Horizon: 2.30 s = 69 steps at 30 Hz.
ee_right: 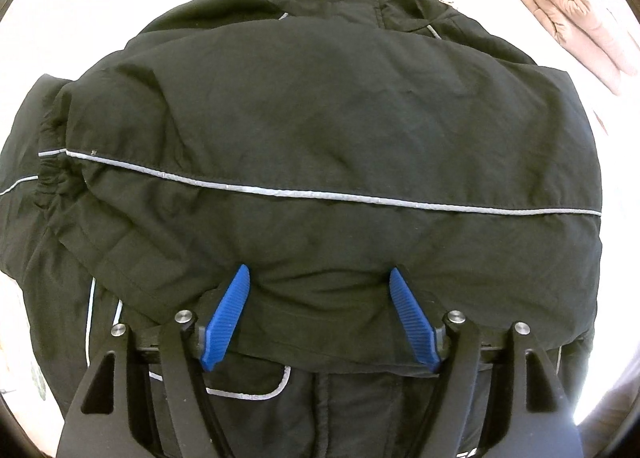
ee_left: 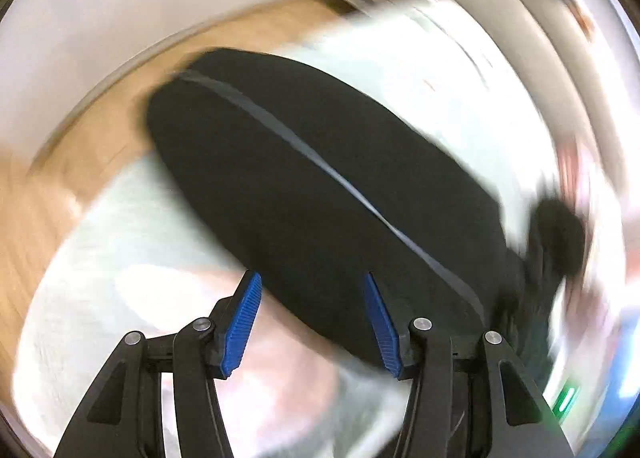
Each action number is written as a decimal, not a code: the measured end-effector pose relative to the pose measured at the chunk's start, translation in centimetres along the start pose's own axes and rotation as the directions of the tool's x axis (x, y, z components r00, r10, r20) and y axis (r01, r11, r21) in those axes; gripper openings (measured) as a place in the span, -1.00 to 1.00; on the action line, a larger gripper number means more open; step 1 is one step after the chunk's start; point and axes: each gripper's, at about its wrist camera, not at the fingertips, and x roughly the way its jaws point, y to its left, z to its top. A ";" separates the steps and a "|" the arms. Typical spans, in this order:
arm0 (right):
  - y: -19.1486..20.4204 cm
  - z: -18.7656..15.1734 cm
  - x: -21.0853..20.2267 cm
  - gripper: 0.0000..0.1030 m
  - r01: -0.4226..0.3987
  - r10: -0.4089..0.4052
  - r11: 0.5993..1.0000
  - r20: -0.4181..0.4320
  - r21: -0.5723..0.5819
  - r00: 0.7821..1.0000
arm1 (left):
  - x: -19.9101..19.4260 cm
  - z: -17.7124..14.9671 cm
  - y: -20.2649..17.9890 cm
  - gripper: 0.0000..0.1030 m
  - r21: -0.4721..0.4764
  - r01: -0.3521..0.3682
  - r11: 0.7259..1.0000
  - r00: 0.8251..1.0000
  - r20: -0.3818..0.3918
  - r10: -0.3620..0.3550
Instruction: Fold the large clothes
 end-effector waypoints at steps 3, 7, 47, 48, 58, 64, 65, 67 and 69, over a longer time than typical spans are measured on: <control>0.2 0.2 0.2 0.51 0.005 -0.005 1.000 -0.006 0.001 1.000 | 0.3 2.3 5.9 0.07 -0.218 0.068 0.974 0.997 0.058 -0.057; 0.3 0.2 0.7 0.52 0.012 -0.012 1.000 -0.011 0.003 1.000 | 2.3 3.3 8.7 0.07 -0.309 0.178 0.934 0.982 0.111 -0.150; -14.9 -5.6 -5.1 0.60 -0.165 0.161 0.985 0.063 0.053 0.985 | 3.7 -28.5 -33.4 -0.49 0.745 0.408 0.528 0.913 -0.326 -0.247; -15.6 -5.5 -5.3 0.60 -0.170 0.167 0.984 0.063 0.055 0.984 | 4.4 -28.9 -33.4 -0.49 0.710 0.458 0.535 0.888 -0.384 -0.252; -17.9 -3.1 -6.1 0.60 -0.433 0.425 0.897 0.099 0.089 0.900 | 2.7 -27.1 -30.8 -0.28 0.568 0.448 0.691 0.889 -0.365 -0.277; -16.9 -1.7 -0.2 0.03 -0.570 0.595 0.784 -0.038 0.244 0.803 | 0.5 -23.9 -28.6 -0.28 0.584 0.327 0.743 0.945 -0.222 -0.242; -16.6 -1.7 -0.2 -0.23 -0.575 0.601 0.782 -0.042 0.241 0.798 | 0.3 -23.4 -28.4 -0.28 0.583 0.314 0.749 0.949 -0.205 -0.238; -16.1 -1.2 -1.6 -0.35 -0.554 0.566 0.812 -0.013 0.183 0.825 | -0.3 -22.2 -28.0 -0.28 0.587 0.257 0.768 0.966 -0.139 -0.217; -16.2 -0.8 -4.9 -0.37 -0.514 0.510 0.851 0.058 0.106 0.858 | -0.8 -20.9 -27.6 -0.28 0.589 0.198 0.783 0.979 -0.072 -0.193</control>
